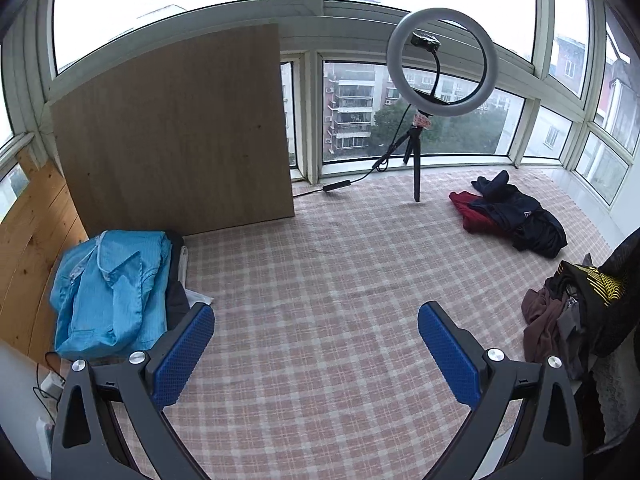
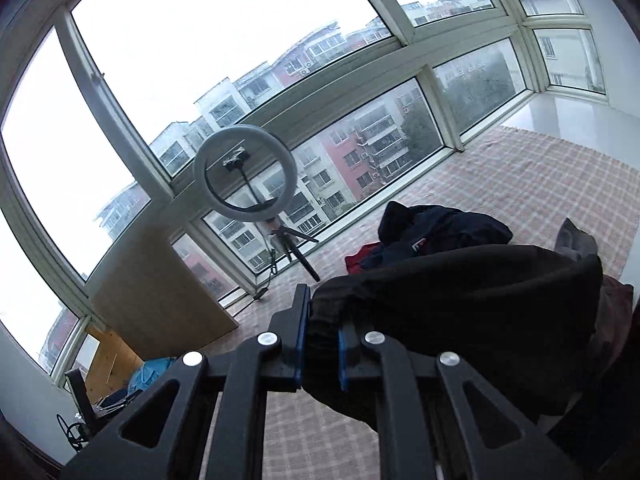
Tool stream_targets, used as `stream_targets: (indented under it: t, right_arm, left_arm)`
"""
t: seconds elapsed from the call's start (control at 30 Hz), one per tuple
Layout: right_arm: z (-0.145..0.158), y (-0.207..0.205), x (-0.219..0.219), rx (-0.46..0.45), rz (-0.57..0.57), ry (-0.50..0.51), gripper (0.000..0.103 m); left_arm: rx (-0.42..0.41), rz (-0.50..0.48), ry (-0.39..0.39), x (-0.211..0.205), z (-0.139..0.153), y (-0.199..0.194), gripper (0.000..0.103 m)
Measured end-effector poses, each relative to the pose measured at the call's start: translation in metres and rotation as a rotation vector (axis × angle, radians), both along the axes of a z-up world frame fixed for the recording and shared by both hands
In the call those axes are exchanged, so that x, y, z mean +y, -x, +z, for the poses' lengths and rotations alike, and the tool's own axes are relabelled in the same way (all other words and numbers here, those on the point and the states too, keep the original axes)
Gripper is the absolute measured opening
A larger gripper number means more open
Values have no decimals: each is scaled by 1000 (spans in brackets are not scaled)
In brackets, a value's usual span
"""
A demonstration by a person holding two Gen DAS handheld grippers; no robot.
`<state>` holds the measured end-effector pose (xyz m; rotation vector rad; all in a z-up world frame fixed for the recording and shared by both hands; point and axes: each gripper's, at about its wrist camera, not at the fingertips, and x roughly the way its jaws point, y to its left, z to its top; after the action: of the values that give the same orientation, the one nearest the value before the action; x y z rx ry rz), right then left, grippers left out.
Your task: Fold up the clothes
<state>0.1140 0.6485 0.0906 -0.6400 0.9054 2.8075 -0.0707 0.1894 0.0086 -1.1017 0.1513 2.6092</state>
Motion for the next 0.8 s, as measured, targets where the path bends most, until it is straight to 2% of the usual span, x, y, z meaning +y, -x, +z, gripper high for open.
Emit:
stream_targets:
  t: [0.13, 0.23, 0.27, 0.3, 0.33, 0.37, 0.4, 0.43, 0.53, 0.6, 0.73, 0.8]
  right_arm:
    - [35, 72, -96, 81, 237, -28, 11]
    - [36, 136, -167, 49, 414, -38, 14]
    - [24, 162, -189, -14, 496, -29, 20]
    - [6, 189, -212, -112, 590, -30, 49]
    - [-17, 212, -229, -235, 629, -61, 64]
    - [-42, 229, -240, -361, 613, -110, 64]
    - [-62, 239, -247, -445, 607, -144, 64]
    - [-77, 242, -248, -483, 612, -162, 64]
    - [-102, 244, -222, -479, 562, -156, 64]
    - [-113, 250, -199, -501, 500, -185, 64]
    - [-155, 261, -162, -627, 381, -264, 64]
    - [-181, 258, -152, -699, 370, -290, 64]
  left_arm:
    - [-1, 67, -13, -50, -5, -3, 102]
    - [7, 104, -6, -83, -6, -9, 102]
    - [11, 115, 1, -93, -7, -11, 102]
    - [11, 124, 10, -102, -8, -11, 102]
    - [11, 134, 20, -112, -9, -11, 102]
    - [12, 143, 33, -120, -10, -10, 102]
    - [12, 149, 49, -127, -11, -7, 102]
    - [14, 150, 64, -132, -12, -4, 102]
    - [-8, 123, 72, -139, -20, 12, 102]
    - [-69, 76, 39, -128, -37, 30, 102]
    - [-196, -15, -25, -101, -73, 68, 102]
    - [-292, -53, -38, -74, -104, 87, 102]
